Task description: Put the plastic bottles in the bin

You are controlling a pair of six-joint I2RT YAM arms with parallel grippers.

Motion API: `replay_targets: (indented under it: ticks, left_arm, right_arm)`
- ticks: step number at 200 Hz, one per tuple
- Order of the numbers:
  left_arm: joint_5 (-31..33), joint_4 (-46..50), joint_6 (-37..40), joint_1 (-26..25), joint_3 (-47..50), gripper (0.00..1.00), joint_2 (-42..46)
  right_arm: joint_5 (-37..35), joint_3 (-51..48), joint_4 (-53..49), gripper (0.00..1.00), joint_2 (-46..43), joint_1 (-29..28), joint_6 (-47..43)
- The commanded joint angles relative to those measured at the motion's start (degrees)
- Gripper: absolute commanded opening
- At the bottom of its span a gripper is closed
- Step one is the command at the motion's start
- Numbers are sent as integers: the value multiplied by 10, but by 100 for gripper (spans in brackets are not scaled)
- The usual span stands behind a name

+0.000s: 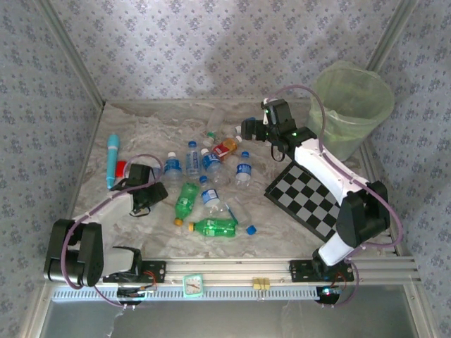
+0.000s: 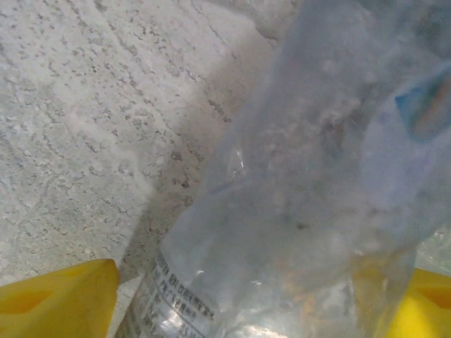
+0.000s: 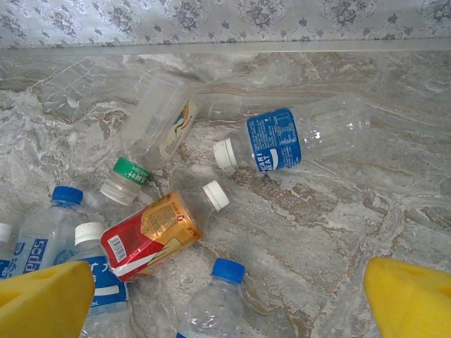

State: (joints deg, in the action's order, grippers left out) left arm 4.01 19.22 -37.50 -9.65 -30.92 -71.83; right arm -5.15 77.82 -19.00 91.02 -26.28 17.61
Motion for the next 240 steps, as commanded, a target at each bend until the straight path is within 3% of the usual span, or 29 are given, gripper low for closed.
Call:
replay_targets:
  ticks: [1, 63, 119, 145, 182, 212, 240]
  left_arm:
    - [-6, -17, 2, 2, -5, 81, -3]
    - [-6, -29, 1, 2, 3, 59, 6]
    - [1, -28, -4, 2, 3, 50, 53]
    - [-26, -49, -11, 1, 1, 49, 115]
    - [-76, -152, -14, -21, -2, 44, 193]
    - [-102, -260, 14, -75, -13, 44, 188]
    - [-130, -338, 31, -120, -34, 43, 133]
  right_arm:
    - [0, 4, 2, 100, 6, -4, 9]
    - [10, 3, 3, 100, 7, -4, 11]
    - [43, 1, 7, 100, 4, -5, 18]
    - [100, -5, 26, 100, -4, -7, 15]
    - [213, -10, 74, 100, -5, -9, 33]
    - [313, -20, 149, 100, 1, -14, 81]
    - [359, -29, 217, 100, 6, -32, 114]
